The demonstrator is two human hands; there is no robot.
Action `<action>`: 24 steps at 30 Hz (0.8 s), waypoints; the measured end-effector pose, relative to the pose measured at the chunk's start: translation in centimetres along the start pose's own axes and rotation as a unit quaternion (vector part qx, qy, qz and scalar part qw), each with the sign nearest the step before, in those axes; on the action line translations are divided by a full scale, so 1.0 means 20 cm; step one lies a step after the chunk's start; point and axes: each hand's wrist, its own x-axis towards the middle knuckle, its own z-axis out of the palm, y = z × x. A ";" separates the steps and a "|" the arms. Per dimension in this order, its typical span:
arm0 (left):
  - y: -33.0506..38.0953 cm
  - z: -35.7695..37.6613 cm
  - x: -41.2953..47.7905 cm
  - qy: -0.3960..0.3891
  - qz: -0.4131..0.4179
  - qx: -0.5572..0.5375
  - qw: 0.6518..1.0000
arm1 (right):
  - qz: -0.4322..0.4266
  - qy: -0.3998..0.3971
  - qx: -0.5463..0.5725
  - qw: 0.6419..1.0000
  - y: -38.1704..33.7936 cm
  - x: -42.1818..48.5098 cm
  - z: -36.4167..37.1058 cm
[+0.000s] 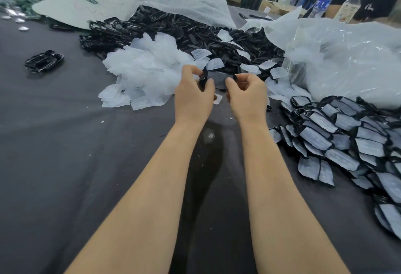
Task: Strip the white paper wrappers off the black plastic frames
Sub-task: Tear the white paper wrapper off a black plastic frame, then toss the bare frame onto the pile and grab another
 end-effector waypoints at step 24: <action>0.27 0.79 -0.21 -0.121 0.062 0.237 0.962 | 0.083 0.266 -0.282 0.918 0.25 -0.01 -0.75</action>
